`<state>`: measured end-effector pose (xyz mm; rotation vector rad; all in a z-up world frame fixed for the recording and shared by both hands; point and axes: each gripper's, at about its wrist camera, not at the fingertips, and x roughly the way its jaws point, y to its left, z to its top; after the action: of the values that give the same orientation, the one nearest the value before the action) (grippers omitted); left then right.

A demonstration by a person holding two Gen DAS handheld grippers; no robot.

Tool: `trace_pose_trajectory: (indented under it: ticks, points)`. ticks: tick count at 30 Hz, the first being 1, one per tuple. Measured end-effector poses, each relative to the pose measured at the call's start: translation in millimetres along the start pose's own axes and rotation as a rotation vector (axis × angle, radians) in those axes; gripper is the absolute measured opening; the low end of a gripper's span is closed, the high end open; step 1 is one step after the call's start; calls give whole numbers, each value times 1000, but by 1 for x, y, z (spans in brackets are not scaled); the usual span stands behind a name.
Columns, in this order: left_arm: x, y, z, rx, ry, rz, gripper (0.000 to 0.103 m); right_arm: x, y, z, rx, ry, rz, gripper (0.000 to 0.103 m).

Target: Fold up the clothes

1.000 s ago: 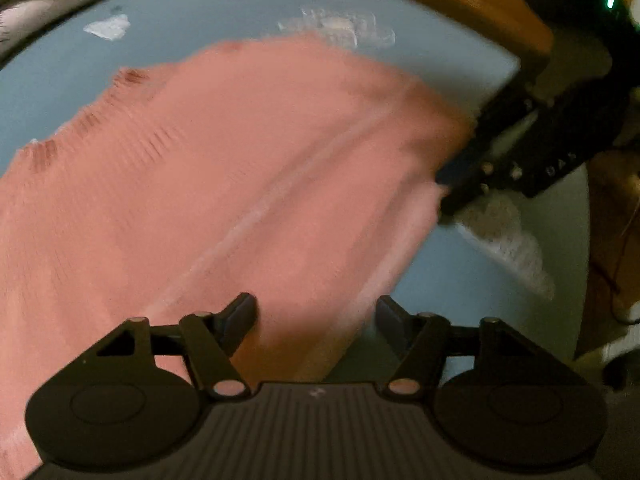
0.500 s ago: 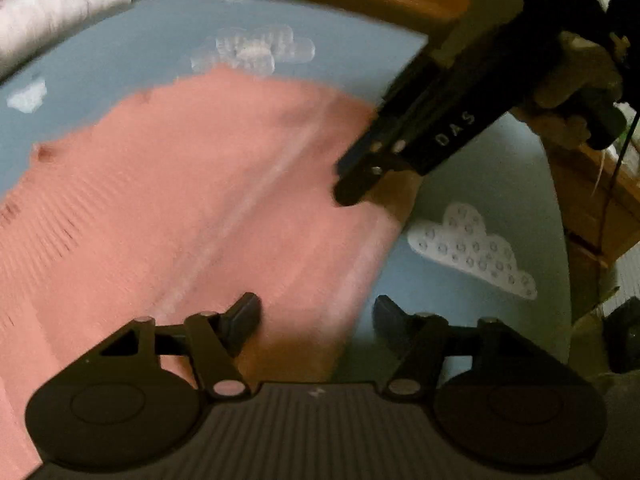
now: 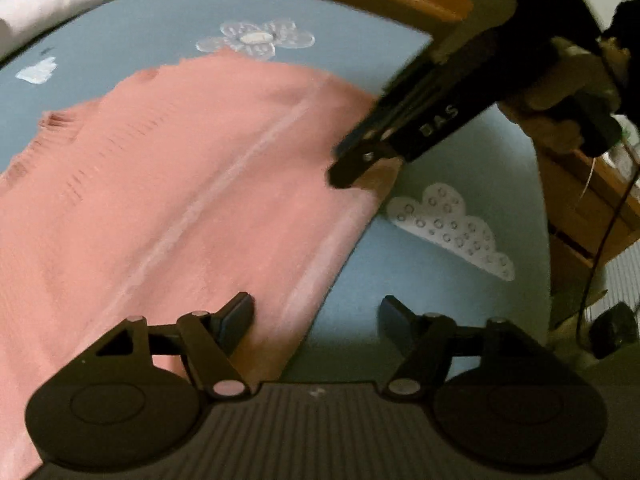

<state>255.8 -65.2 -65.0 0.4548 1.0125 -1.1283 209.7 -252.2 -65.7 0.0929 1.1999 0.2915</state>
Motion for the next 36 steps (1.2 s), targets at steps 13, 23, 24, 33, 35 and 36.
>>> trace_pose_trajectory:
  ticks: [13,23,24,33,35,36]
  points:
    - [8,-10,10,-61,52,119,71,-8,-40,4,-3,7,8,39]
    - [-26,4,3,-253,66,307,72,-15,-10,22,-140,10,69,46]
    - [-27,8,-1,-284,73,343,72,-14,-5,23,-157,10,79,47]
    - [-38,24,-46,-463,88,401,73,-3,41,18,-332,29,80,51]
    - [-49,23,-53,-472,64,405,73,-2,57,17,-403,14,55,52]
    - [-55,23,-59,-497,52,400,73,-3,66,16,-441,5,42,53]
